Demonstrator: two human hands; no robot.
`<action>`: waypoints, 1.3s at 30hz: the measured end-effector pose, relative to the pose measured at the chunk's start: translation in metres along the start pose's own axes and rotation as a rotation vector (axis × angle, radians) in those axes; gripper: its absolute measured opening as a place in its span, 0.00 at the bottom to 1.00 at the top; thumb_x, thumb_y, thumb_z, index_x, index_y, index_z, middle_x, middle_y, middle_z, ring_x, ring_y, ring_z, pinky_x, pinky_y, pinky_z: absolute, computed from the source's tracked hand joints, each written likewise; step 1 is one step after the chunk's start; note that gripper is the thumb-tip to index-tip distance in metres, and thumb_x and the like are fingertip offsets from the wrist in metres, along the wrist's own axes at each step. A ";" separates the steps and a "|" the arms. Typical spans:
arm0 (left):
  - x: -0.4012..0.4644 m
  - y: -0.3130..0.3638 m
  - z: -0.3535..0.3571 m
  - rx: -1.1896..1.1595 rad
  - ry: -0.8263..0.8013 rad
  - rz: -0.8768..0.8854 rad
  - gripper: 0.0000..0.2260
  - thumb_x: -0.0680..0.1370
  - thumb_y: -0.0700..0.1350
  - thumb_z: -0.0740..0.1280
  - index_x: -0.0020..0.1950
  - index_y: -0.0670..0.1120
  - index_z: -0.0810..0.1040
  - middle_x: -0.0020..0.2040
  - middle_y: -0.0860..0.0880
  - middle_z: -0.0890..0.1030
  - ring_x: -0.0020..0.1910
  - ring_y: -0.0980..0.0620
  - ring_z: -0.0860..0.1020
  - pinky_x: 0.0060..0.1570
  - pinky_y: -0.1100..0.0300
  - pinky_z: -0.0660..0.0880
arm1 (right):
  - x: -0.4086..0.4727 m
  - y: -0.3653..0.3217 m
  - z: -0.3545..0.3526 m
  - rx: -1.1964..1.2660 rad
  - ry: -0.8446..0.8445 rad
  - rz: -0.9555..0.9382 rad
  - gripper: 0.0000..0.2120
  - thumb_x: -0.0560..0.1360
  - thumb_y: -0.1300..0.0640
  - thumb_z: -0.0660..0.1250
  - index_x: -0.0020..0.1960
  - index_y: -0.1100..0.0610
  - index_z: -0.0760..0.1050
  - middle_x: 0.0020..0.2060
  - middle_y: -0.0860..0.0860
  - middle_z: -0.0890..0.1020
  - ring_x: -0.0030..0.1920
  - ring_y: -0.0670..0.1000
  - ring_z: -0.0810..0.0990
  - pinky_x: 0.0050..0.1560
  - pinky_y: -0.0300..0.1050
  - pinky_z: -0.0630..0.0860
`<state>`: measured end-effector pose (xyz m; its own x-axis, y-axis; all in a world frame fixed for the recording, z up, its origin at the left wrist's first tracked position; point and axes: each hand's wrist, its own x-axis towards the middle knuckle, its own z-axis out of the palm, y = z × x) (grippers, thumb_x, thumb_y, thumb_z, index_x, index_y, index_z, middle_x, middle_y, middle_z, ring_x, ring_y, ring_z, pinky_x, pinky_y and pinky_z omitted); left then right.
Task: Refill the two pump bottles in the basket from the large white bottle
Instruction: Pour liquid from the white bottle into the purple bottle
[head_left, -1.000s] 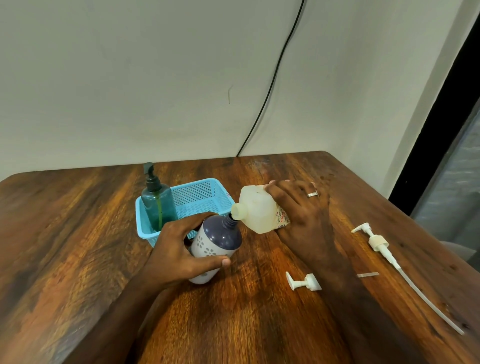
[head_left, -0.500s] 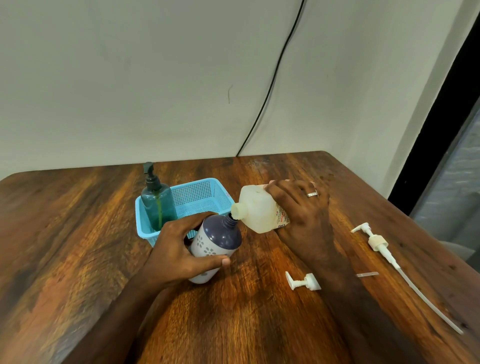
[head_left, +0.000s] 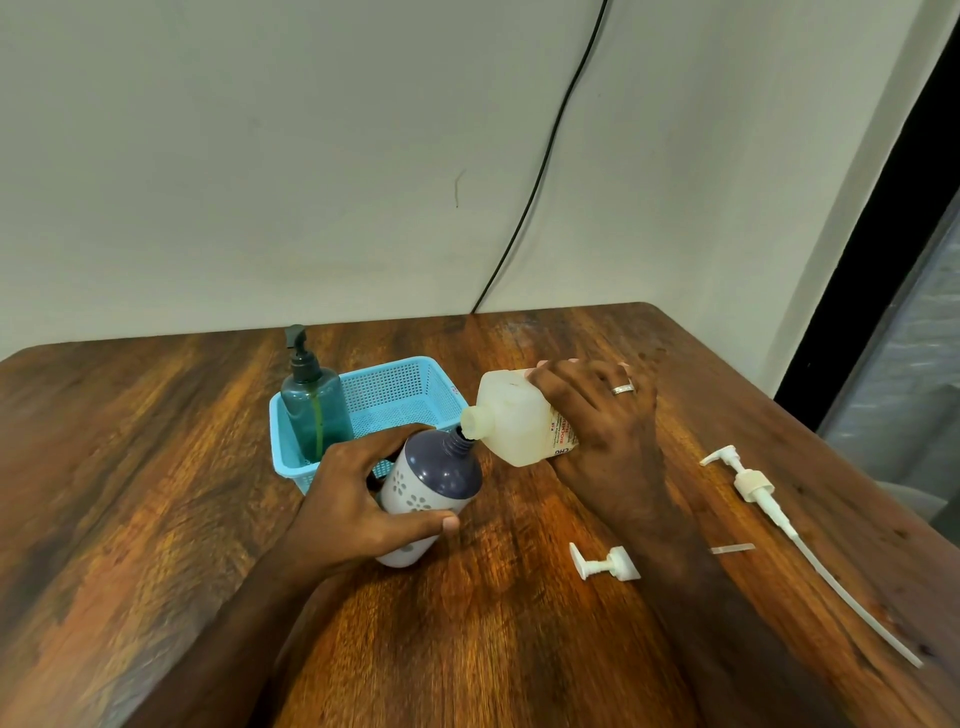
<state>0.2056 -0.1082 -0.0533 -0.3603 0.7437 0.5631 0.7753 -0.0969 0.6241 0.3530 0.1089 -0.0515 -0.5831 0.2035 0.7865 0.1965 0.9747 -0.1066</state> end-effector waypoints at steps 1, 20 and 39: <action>0.000 0.000 0.000 0.000 -0.004 0.002 0.30 0.63 0.62 0.78 0.61 0.53 0.79 0.58 0.65 0.81 0.56 0.64 0.80 0.48 0.74 0.75 | 0.000 0.000 0.000 0.001 0.001 0.000 0.39 0.63 0.50 0.83 0.68 0.47 0.66 0.65 0.53 0.78 0.65 0.60 0.75 0.67 0.68 0.63; 0.000 0.004 0.000 -0.009 -0.002 0.014 0.31 0.64 0.68 0.75 0.61 0.54 0.79 0.57 0.67 0.81 0.56 0.65 0.80 0.48 0.75 0.74 | 0.000 0.000 -0.001 -0.007 -0.005 -0.002 0.38 0.64 0.50 0.82 0.68 0.47 0.66 0.65 0.53 0.78 0.66 0.60 0.75 0.69 0.68 0.59; 0.000 -0.003 0.000 0.006 -0.006 0.004 0.30 0.63 0.60 0.78 0.62 0.51 0.80 0.58 0.64 0.81 0.57 0.63 0.80 0.48 0.74 0.75 | 0.001 -0.001 -0.002 -0.005 -0.005 0.001 0.38 0.64 0.50 0.82 0.68 0.47 0.67 0.65 0.53 0.79 0.66 0.60 0.75 0.69 0.69 0.61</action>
<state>0.2036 -0.1082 -0.0549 -0.3545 0.7471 0.5622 0.7799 -0.0954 0.6186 0.3539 0.1076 -0.0490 -0.5869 0.2047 0.7833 0.2009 0.9741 -0.1041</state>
